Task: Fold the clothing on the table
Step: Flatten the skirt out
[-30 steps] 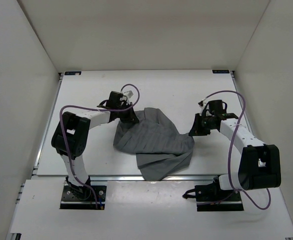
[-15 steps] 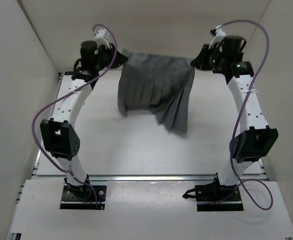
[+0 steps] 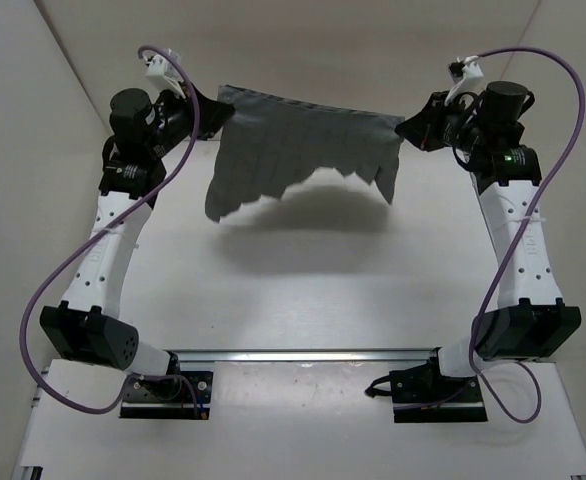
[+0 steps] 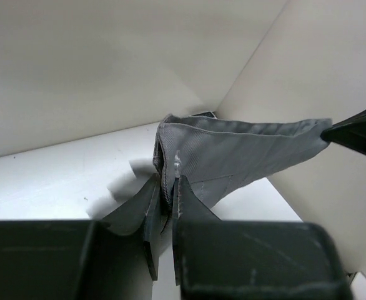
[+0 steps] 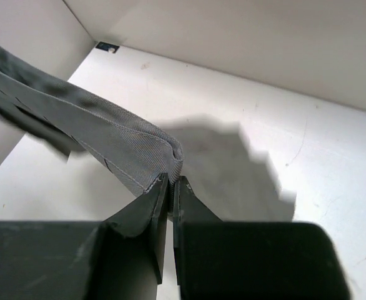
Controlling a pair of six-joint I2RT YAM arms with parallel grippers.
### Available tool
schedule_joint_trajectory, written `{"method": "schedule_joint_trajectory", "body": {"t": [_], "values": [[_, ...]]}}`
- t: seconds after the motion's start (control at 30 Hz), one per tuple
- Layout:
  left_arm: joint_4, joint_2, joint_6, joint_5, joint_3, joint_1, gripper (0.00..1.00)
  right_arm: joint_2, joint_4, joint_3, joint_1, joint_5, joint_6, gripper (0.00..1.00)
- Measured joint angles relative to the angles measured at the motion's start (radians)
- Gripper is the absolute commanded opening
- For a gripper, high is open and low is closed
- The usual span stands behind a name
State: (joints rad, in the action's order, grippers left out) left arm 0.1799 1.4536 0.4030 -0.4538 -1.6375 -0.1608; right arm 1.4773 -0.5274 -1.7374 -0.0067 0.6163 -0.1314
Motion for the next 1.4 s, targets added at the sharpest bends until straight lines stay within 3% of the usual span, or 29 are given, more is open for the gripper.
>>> {"method": "schedule_joint_trajectory", "body": {"t": [0.17, 0.53, 0.7, 0.8, 0.9, 1.2, 1.4], "values": [[-0.007, -0.011, 0.002, 0.01, 0.049, 0.002, 0.0, 0.041, 0.004, -0.074, -0.008, 0.031, 0.003, 0.0], [-0.043, 0.153, -0.022, 0.056, 0.026, 0.008, 0.0, 0.375, -0.042, -0.424, 0.026, 0.014, 0.04, 0.0], [0.031, 0.286, -0.057, 0.066, -0.125, 0.014, 0.0, 0.406, -0.062, -0.441, 0.023, 0.013, 0.054, 0.0], [0.026, 0.266, -0.071, 0.07, -0.108, 0.014, 0.0, 0.39, -0.06, -0.431, 0.023, 0.013, 0.067, 0.0], [-0.01, 0.166, -0.082, 0.087, 0.031, 0.0, 0.0, 0.306, -0.036, -0.296, 0.029, 0.002, 0.096, 0.0], [-0.068, -0.293, -0.055, 0.194, 0.687, -0.087, 0.0, -0.105, 0.021, 0.407, 0.174, -0.158, 0.145, 0.0], [0.048, -0.518, 0.021, 0.214, 0.905, -0.172, 0.0, -0.325, -0.072, 0.784, 0.209, -0.182, 0.085, 0.0]]}}
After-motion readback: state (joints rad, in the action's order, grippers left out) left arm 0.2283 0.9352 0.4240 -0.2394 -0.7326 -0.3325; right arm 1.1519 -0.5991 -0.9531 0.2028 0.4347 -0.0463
